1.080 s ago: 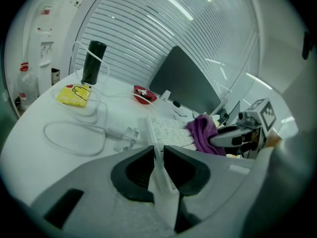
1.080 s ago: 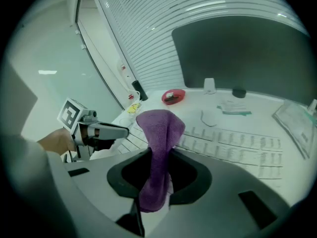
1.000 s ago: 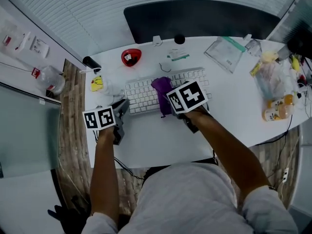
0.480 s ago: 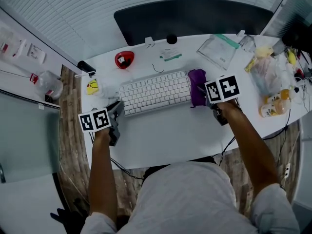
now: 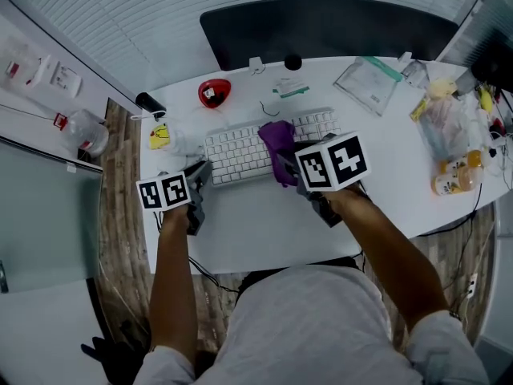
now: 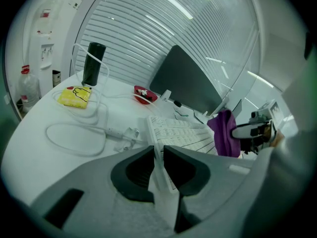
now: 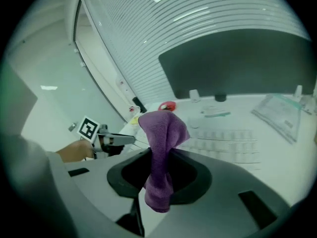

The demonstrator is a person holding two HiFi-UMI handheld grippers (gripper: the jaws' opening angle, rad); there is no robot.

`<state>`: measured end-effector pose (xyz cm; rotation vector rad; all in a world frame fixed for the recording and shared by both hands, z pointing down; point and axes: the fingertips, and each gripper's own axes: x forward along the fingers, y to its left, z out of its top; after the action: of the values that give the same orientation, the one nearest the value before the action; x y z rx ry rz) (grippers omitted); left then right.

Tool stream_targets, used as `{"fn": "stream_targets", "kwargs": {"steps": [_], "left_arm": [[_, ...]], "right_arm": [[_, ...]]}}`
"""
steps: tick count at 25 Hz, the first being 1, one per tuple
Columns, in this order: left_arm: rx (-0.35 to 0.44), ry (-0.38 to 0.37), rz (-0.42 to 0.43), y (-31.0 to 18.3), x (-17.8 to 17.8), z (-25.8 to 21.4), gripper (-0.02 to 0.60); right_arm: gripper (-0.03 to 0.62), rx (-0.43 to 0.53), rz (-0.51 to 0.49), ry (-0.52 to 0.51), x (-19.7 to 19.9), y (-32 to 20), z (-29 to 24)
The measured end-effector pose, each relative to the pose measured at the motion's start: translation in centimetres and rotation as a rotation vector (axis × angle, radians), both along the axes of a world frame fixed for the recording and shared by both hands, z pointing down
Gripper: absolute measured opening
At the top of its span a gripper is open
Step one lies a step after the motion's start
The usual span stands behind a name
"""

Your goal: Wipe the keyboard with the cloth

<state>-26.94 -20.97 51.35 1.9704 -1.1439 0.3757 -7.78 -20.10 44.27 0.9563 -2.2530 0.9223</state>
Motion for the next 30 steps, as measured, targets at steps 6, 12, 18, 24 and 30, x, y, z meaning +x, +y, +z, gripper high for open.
{"fn": "stream_targets", "kwargs": {"steps": [6, 12, 18, 24, 30], "left_arm": [[0.003, 0.008, 0.002, 0.0, 0.1, 0.0, 0.072], [0.001, 0.01, 0.0, 0.0, 0.0, 0.0, 0.072], [-0.001, 0.008, 0.002, 0.0, 0.0, 0.0, 0.072], [-0.002, 0.003, 0.001, 0.0, 0.0, 0.1, 0.072], [-0.009, -0.013, 0.006, 0.0, 0.0, 0.1, 0.072]], "right_arm": [[0.086, -0.075, -0.098, -0.092, -11.6, 2.0, 1.2], [0.086, -0.112, -0.111, -0.057, -14.9, 2.3, 3.7], [0.085, -0.062, -0.125, 0.031, -12.2, 1.5, 4.6], [0.086, -0.035, -0.084, 0.112, -4.7, 0.9, 5.4], [0.086, -0.03, 0.012, 0.154, 3.3, 0.3, 5.4]]}}
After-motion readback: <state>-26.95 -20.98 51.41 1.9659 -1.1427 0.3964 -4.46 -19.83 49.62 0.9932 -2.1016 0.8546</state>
